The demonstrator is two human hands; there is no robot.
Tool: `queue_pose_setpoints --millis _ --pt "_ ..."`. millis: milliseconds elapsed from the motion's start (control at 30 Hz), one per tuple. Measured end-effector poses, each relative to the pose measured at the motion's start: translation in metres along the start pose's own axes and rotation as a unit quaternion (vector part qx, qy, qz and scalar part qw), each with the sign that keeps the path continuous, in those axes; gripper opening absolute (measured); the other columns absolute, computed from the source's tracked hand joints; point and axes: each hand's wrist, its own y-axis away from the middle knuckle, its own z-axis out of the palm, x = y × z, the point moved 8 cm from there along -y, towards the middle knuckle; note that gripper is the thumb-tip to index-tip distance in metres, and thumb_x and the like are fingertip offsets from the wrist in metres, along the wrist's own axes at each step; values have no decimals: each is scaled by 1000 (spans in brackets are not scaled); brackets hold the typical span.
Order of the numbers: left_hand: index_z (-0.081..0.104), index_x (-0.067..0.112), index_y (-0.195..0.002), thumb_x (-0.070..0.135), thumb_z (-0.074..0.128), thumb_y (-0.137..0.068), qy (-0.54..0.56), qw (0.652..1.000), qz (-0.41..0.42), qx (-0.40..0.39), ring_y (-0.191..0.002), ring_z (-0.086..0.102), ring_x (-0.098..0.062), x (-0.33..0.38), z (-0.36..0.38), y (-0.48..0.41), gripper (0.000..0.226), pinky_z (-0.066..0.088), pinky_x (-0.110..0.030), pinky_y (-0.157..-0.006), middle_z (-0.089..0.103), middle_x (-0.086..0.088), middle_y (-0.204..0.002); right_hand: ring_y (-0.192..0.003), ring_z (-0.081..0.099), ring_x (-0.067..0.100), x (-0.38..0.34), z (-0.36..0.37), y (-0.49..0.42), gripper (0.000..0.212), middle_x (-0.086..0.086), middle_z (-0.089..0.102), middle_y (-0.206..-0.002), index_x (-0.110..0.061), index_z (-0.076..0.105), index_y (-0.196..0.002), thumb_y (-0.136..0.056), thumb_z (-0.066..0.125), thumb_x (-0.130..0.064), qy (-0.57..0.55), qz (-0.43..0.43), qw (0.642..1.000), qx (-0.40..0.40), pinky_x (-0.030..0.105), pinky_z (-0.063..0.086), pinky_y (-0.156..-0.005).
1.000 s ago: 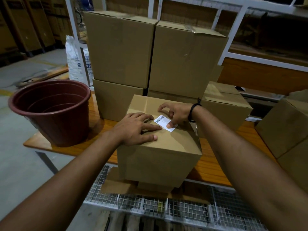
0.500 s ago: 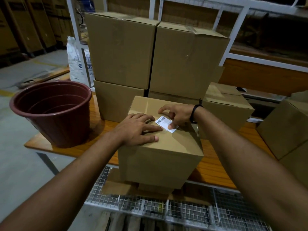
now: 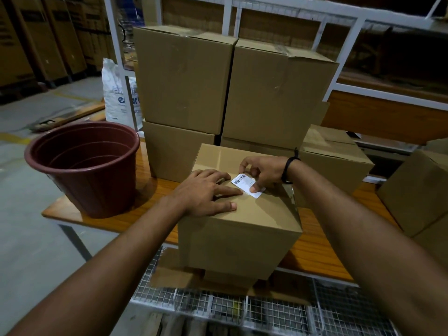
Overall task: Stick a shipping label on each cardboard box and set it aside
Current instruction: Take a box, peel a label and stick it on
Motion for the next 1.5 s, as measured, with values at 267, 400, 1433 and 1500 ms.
queue_pose_setpoints --millis 267,400,1433,1500 --pt "30 55 -143 71 27 -92 4 1000 5 17 -145 14 -19 -1 -1 0 54 13 -44 -114 22 7 -159 -89 58 16 -5 0 4 63 -1 58 -103 -38 47 -122 -74 82 -17 -7 0 1000 3 32 52 -70" --pt "35 53 -142 74 32 -89 29 999 1 29 -145 16 -16 -3 -2 4 57 15 -43 -114 24 8 -158 -95 59 20 -7 -11 17 58 -1 58 -103 -23 48 -110 -67 86 -13 -47 -10 996 78 41 56 -78" --pt "72 2 -94 8 74 -82 521 817 -185 164 -81 72 -22 -60 -47 21 14 57 -28 -67 75 -11 -87 -81 70 29 -38 -9 28 20 19 70 -91 2 63 -97 -79 70 7 -480 -83 864 127 38 60 -70" --pt "72 1 -95 7 75 -82 522 806 -211 181 -81 73 -23 -70 -49 30 14 56 -28 -67 75 -11 -86 -74 70 29 -57 -9 15 18 21 69 -87 4 63 -93 -77 70 11 -454 -94 879 112 36 61 -65"
